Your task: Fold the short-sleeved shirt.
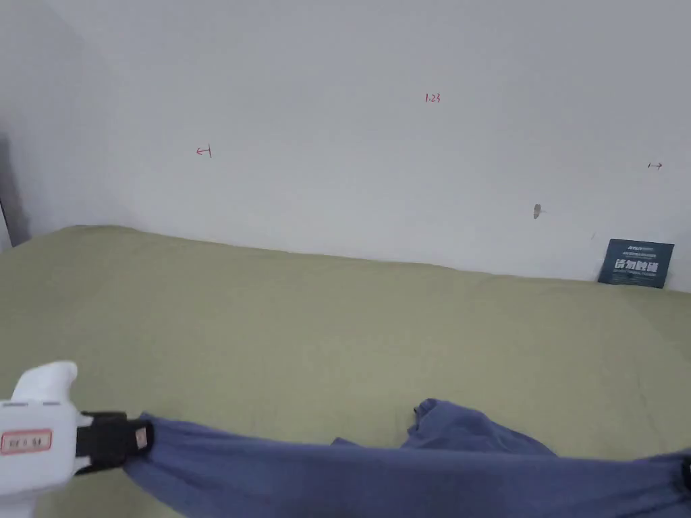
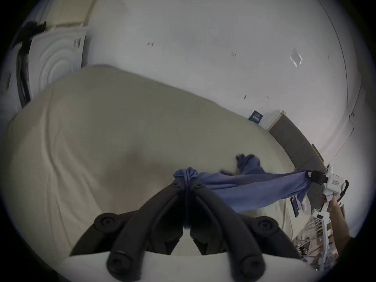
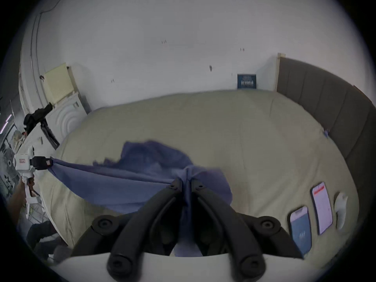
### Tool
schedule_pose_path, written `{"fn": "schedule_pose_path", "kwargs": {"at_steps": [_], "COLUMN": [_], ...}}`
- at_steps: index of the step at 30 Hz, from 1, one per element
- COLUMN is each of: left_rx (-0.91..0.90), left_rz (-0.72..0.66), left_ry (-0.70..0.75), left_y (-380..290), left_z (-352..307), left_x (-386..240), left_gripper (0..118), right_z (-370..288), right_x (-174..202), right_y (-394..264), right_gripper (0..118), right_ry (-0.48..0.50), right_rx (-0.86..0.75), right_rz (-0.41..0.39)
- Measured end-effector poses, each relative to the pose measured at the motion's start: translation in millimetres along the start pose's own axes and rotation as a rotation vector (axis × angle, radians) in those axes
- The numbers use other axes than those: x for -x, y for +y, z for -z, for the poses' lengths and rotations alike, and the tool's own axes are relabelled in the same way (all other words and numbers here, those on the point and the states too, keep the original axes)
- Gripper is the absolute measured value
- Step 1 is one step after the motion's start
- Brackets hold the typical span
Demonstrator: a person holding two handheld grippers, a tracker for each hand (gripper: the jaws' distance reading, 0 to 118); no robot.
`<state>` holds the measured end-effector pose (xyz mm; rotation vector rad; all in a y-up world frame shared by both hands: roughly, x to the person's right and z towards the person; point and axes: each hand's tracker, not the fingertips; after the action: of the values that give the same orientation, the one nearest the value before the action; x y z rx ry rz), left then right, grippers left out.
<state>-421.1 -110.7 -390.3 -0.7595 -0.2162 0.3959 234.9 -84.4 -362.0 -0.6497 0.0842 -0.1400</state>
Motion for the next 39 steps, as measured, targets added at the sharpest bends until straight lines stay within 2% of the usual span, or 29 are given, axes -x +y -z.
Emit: {"fn": "schedule_pose_path", "kwargs": {"at_steps": [4, 8, 16, 17, 18, 19, 20, 21, 22, 23, 26, 28, 30, 31, 32, 33, 34, 35, 36, 37, 38, 39], "left_rx": [0.101, 0.122, 0.149, 0.134, 0.124, 0.127, 0.129, 0.103, 0.04, 0.008, -0.144, -0.269, -0.47, -0.552, -0.608, -0.642, -0.665, -0.677, -0.69, -0.67, -0.64, -0.621], "left_rz": [-0.052, -0.146, -0.227, -0.238, -0.245, -0.243, -0.239, -0.242, -0.236, -0.223, -0.079, 0.057, 0.223, 0.297, 0.372, 0.429, 0.467, 0.49, 0.508, 0.491, 0.48, 0.452], "left_ry": [0.016, 0.024, 0.036, 0.03, 0.023, 0.028, 0.045, 0.023, 0.01, 0.058, 0.035, 0.081, 0.177, 0.192, 0.217, 0.26, 0.312, 0.319, 0.303, 0.289, 0.257, 0.286], "left_y": [-60, -107, -158, -161, -161, -160, -160, -160, -158, -154, -145, -136, -138, -140, -141, -146, -150, -153, -157, -159, -159, -159], "left_z": [-3, -15, -31, -34, -35, -35, -35, -39, -43, -48, -64, -81, -104, -112, -117, -121, -121, -121, -121, -119, -117, -114], "left_x": [23, 41, 51, 51, 50, 48, 45, 43, 34, 21, -6, -43, -84, -98, -112, -125, -135, -141, -146, -147, -149, -147], "left_gripper": [4, 4, 4, 5, 13, 28, 42, 72, 94, 105, 106, 104, 104, 103, 101, 88, 66, 56, 43, 32, 0, 0], "right_z": [-6, -13, -20, -21, -22, -23, -24, -28, -34, -40, -75, -94, -116, -123, -131, -136, -140, -141, -142, -141, -140, -143], "right_x": [-2, -2, -12, -11, -11, -10, -11, -9, -5, 0, 24, 44, 73, 82, 93, 102, 110, 117, 123, 130, 137, 140], "right_y": [-55, -98, -136, -137, -138, -139, -138, -138, -138, -136, -125, -116, -106, -104, -104, -105, -108, -111, -116, -118, -121, -125], "right_gripper": [7, 7, 7, 7, 8, 15, 34, 76, 99, 105, 105, 105, 104, 101, 90, 55, 16, 16, 3, 0, 0, 0], "right_ry": [-0.007, -0.005, -0.008, -0.007, -0.005, 0.001, 0.016, 0.023, 0.024, 0.018, 0.046, 0.022, -0.058, -0.061, -0.076, -0.1, -0.12, -0.119, -0.117, -0.131, -0.142, -0.142], "right_rx": [0.081, 0.131, 0.16, 0.154, 0.147, 0.138, 0.137, 0.117, 0.064, 0.023, -0.203, -0.318, -0.434, -0.471, -0.508, -0.536, -0.559, -0.563, -0.556, -0.542, -0.517, -0.539], "right_rz": [0.001, 0.033, 0.068, 0.063, 0.056, 0.048, 0.046, 0.043, 0.033, 0.029, 0.024, -0.035, -0.15, -0.189, -0.219, -0.234, -0.248, -0.258, -0.267, -0.282, -0.32, -0.297]}}
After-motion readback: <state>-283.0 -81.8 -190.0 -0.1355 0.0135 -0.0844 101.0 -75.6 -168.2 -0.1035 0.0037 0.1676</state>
